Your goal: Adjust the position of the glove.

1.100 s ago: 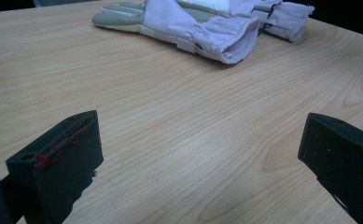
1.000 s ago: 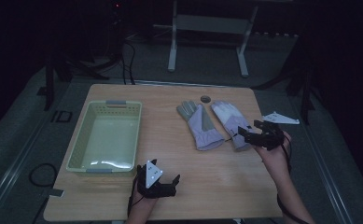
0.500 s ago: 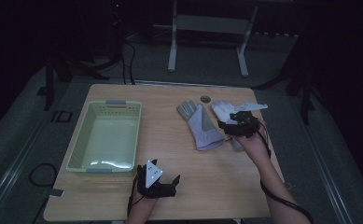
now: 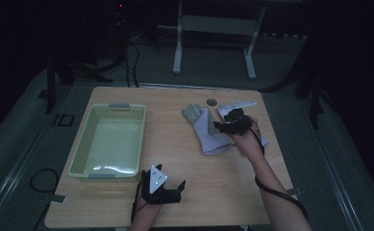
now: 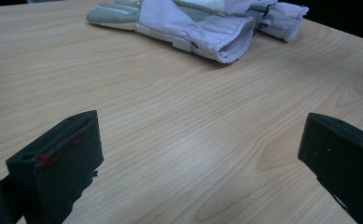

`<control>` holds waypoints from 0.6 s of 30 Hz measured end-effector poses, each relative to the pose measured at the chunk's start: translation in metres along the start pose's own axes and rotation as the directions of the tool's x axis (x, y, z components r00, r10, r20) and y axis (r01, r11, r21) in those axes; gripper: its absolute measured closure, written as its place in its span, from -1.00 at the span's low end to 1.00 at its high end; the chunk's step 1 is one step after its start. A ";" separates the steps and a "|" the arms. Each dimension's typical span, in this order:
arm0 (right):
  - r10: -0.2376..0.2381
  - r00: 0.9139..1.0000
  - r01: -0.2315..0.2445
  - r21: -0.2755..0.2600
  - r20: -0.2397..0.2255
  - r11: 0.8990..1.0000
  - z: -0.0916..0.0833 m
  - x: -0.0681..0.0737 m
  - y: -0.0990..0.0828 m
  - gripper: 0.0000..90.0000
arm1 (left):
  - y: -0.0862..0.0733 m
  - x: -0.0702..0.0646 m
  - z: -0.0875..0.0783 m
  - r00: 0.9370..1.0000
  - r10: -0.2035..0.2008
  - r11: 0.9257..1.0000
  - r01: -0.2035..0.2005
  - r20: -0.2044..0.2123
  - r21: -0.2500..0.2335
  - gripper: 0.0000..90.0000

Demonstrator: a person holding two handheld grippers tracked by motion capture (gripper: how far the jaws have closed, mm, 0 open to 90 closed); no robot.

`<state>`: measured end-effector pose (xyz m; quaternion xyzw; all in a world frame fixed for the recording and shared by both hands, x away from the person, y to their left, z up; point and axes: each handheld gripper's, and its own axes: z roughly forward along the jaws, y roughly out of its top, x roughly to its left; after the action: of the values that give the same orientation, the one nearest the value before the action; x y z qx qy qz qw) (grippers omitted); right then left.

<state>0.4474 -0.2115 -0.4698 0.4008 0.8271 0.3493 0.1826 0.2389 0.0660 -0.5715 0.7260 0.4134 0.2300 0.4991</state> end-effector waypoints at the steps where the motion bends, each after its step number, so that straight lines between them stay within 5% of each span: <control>1: 0.004 1.000 -0.004 0.007 0.002 1.000 0.004 0.000 0.000 -0.06 | 0.000 0.000 0.000 1.000 -0.001 1.000 0.001 0.000 -0.001 -1.00; 14: -0.015 0.999 0.009 0.117 0.045 0.993 0.052 -0.004 -0.002 -0.03 | 0.000 0.000 0.000 1.000 -0.008 1.000 0.008 -0.008 -0.006 -1.00; 18: -0.055 0.997 0.045 0.155 0.059 0.987 0.065 -0.004 -0.007 0.00 | 0.000 0.000 0.000 1.000 -0.008 1.000 0.008 -0.006 -0.005 -1.00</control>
<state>0.4839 -0.1900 -0.5191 0.4035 0.8551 0.2673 0.1858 0.2388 0.0665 -0.5716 0.7224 0.4171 0.2314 0.5006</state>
